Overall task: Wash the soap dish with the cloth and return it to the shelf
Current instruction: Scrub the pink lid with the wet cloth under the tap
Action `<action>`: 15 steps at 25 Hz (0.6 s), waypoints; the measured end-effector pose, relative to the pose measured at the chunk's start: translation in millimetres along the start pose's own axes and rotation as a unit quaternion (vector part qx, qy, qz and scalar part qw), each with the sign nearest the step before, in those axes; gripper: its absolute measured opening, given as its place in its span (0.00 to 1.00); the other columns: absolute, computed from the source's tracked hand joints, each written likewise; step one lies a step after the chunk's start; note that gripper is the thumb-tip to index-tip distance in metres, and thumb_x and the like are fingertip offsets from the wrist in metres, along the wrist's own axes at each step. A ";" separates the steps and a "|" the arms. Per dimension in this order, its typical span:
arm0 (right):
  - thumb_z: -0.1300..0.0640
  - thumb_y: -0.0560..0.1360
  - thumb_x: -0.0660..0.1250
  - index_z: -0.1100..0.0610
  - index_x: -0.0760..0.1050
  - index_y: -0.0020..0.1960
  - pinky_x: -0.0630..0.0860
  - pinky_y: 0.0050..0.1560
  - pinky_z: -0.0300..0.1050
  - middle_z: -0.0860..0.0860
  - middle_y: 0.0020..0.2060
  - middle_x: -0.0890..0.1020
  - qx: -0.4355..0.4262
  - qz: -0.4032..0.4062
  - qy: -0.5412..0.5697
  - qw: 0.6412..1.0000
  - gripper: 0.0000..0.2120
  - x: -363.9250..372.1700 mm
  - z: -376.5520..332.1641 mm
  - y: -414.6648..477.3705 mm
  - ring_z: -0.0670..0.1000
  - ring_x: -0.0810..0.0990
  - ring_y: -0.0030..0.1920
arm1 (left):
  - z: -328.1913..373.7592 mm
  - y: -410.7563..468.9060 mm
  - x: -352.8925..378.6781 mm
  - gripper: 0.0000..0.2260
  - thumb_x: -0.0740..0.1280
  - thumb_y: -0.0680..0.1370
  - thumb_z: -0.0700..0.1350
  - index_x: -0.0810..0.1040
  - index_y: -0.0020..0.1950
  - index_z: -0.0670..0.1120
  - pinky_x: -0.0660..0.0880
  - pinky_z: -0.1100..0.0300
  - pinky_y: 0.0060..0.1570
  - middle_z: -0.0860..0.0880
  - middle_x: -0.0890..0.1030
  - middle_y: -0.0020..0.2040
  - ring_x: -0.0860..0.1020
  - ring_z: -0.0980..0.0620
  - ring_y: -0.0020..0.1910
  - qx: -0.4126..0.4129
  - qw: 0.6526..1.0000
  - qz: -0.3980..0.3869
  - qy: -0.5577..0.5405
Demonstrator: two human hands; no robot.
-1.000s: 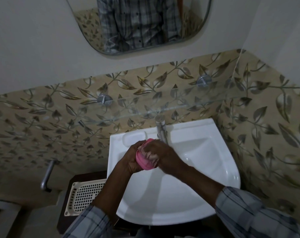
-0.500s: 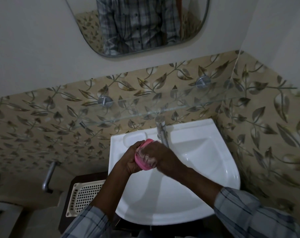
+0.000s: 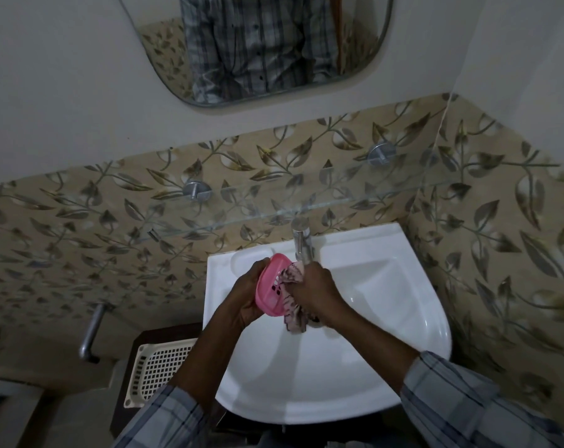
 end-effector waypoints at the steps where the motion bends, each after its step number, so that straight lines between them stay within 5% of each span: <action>1: 0.54 0.74 0.71 0.62 0.78 0.54 0.76 0.38 0.40 0.57 0.46 0.83 0.032 0.005 0.028 0.999 0.14 -1.0 0.8 1.5 0.57 0.82 0.46 | -1.5 -1.1 2.4 0.22 0.62 0.81 0.54 0.75 0.67 0.39 0.81 0.47 0.51 0.37 0.82 0.56 0.81 0.40 0.53 0.003 1.000 -0.007 0.001; 3: 0.57 0.74 0.71 0.63 0.79 0.54 0.77 0.41 0.43 0.59 0.48 0.83 0.030 0.065 0.037 0.997 0.13 -4.6 -2.8 0.2 0.58 0.83 0.47 | -3.0 -4.8 5.4 0.21 0.61 0.82 0.53 0.76 0.65 0.39 0.82 0.48 0.50 0.37 0.82 0.56 0.81 0.41 0.53 0.008 1.000 -0.013 0.006; 6: 0.69 0.70 0.68 0.63 0.80 0.51 0.80 0.42 0.51 0.59 0.44 0.82 -0.230 0.022 -0.038 0.972 0.10 -2.0 -15.6 -7.6 0.59 0.81 0.44 | 6.1 -6.5 0.2 0.21 0.59 0.82 0.53 0.77 0.63 0.38 0.81 0.47 0.52 0.36 0.80 0.58 0.81 0.40 0.52 0.003 1.000 -0.027 0.011; 8: 0.69 0.69 0.69 0.60 0.80 0.54 0.79 0.43 0.50 0.57 0.45 0.81 -0.283 -0.001 -0.080 0.956 0.14 -0.1 -16.6 -9.8 0.57 0.80 0.46 | 10.4 -8.7 0.4 0.22 0.59 0.83 0.53 0.76 0.65 0.37 0.80 0.46 0.52 0.34 0.80 0.58 0.81 0.39 0.51 -0.012 0.999 -0.032 0.018; 12: 0.59 0.74 0.68 0.60 0.76 0.56 0.77 0.42 0.43 0.56 0.49 0.82 -0.007 -0.014 -0.090 0.996 0.12 -4.8 -2.6 -4.4 0.58 0.83 0.49 | -10.4 -8.7 0.9 0.21 0.61 0.82 0.52 0.73 0.68 0.38 0.82 0.47 0.49 0.35 0.81 0.55 0.81 0.40 0.50 0.025 0.999 0.021 0.029; 15: 0.55 0.72 0.71 0.64 0.74 0.59 0.76 0.43 0.44 0.57 0.52 0.81 0.116 0.015 0.042 0.992 0.19 -8.7 1.9 -2.9 0.58 0.81 0.52 | -10.5 -8.9 7.9 0.18 0.61 0.82 0.53 0.75 0.64 0.41 0.81 0.46 0.51 0.36 0.81 0.56 0.81 0.39 0.52 0.049 0.997 0.036 0.054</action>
Point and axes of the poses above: each hand's wrist, its own y-axis towards the middle knuckle, its own x-axis out of the palm, z = x × y, the point moved 3 cm from there along y, towards the middle knuckle
